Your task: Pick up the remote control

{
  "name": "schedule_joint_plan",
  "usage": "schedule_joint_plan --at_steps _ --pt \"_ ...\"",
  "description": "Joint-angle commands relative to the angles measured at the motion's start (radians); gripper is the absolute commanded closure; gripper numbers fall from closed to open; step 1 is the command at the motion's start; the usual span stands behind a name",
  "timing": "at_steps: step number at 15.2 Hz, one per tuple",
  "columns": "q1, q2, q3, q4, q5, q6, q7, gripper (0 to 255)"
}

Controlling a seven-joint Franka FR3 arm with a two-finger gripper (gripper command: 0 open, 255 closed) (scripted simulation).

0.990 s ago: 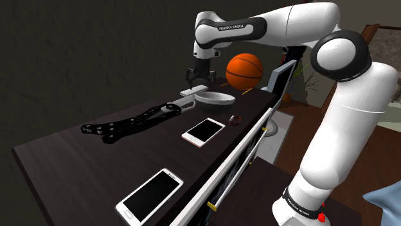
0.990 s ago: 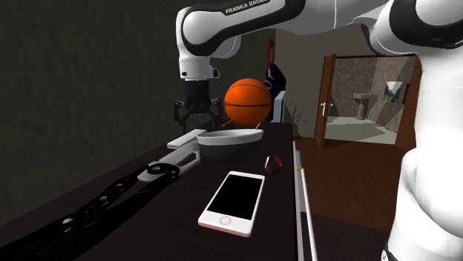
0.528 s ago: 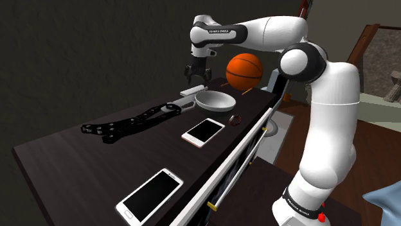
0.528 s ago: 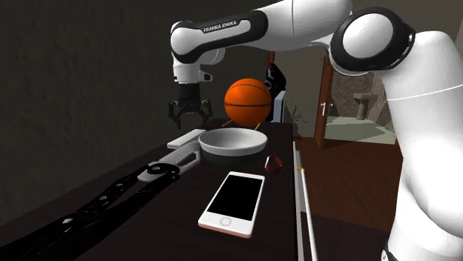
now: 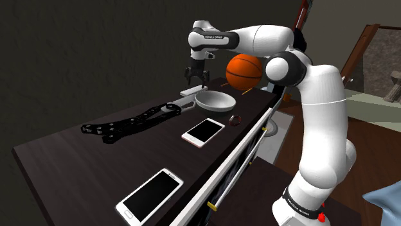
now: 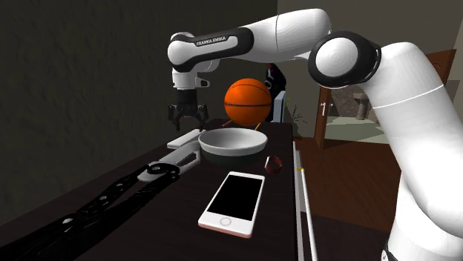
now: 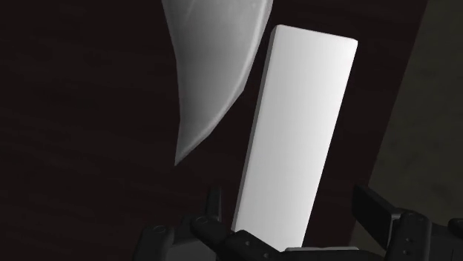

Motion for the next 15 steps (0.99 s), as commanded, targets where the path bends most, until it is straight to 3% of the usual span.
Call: schedule_joint_plan --at_steps 1,4,5,15 --pt "-0.002 0.003 -0.001 -0.036 0.0 0.033 0.001 0" --pt "-0.003 0.001 -0.001 -0.06 0.0 0.055 0.001 0" --pt "-0.004 -0.007 -0.001 -0.075 0.001 0.062 0.0 255" --pt "-0.002 0.002 -0.001 -0.045 0.0 0.041 0.001 255"
